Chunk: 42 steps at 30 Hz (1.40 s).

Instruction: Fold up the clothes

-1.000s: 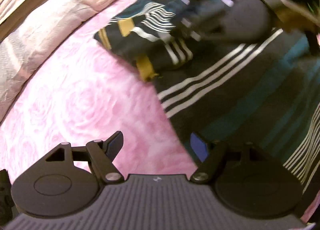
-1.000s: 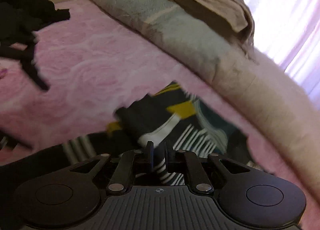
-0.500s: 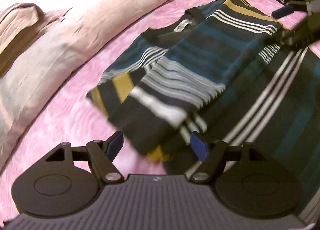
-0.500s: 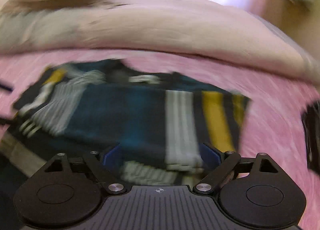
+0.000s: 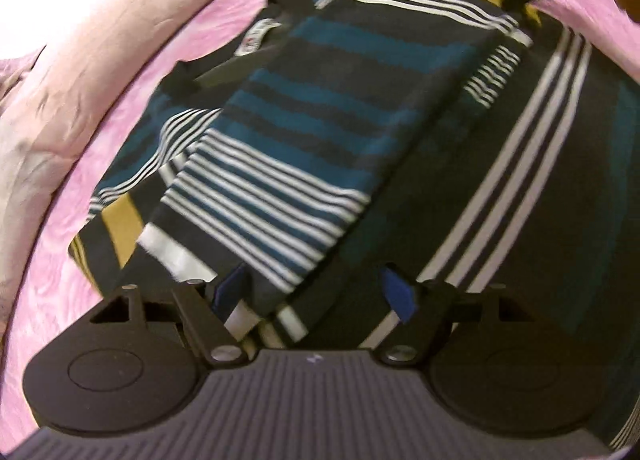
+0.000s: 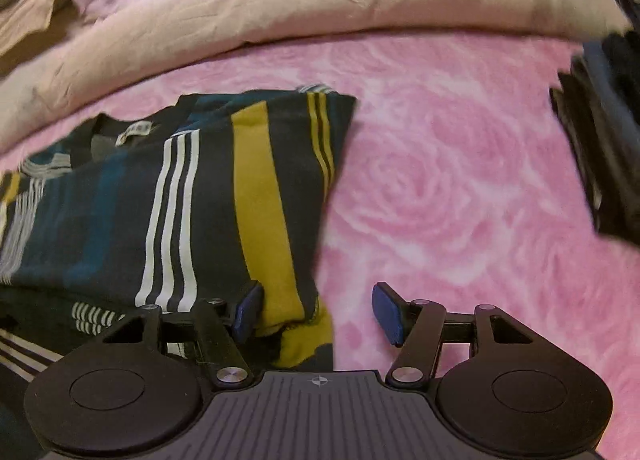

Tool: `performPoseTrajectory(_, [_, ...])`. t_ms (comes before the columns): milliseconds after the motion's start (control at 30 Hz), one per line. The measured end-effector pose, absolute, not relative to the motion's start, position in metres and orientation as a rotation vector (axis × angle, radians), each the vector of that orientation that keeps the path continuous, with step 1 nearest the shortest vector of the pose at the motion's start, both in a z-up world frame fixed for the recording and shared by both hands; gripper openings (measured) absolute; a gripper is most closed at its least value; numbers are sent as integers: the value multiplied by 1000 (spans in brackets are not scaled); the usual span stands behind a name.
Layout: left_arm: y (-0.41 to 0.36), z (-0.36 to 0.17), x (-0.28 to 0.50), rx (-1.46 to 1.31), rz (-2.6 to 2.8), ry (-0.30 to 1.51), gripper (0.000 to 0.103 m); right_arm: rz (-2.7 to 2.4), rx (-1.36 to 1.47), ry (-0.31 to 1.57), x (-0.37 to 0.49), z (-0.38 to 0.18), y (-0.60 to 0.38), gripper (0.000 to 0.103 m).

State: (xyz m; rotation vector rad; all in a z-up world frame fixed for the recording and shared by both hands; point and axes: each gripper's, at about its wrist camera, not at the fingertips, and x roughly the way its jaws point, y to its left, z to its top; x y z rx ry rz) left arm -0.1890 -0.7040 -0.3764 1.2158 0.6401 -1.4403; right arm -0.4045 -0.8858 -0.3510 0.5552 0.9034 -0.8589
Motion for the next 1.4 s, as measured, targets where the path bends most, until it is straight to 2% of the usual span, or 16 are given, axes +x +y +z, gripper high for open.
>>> performPoseTrajectory(67, [-704,-376,-193,1233,-1437,634,71,-875,582,901,-409,-355,-888,59])
performPoseTrajectory(167, [-703,-376,-192,1251,-1427,636,71,-903,649,884,-419,-360,-893,66])
performPoseTrajectory(433, [-674,-365,-185,1205,-1389,695,71,-945,602,912,-414,-337,-867,66])
performPoseTrajectory(700, [-584,-370,-198,1179,-1301,831,71,-674,515,1059,-425,-354,-770,67])
performPoseTrajectory(733, [-570,-370,-201,1171,-1290,842,71,-654,513,1068,-429,-355,-760,68])
performPoseTrajectory(767, [-556,-369,-205,1160,-1280,856,71,-642,501,1081,-434,-355,-749,77])
performPoseTrajectory(800, [-543,-369,-208,1150,-1270,866,71,-627,490,1098,-439,-355,-739,81])
performPoseTrajectory(900, [-508,-366,-223,1144,-1270,880,71,-600,469,1143,-453,-355,-711,81])
performPoseTrajectory(1033, [-463,-362,-251,1201,-1340,827,71,-588,434,1169,-470,-353,-664,81])
performPoseTrajectory(1400, [-336,-363,-317,1430,-1583,418,71,-674,327,1133,-479,-341,-557,81])
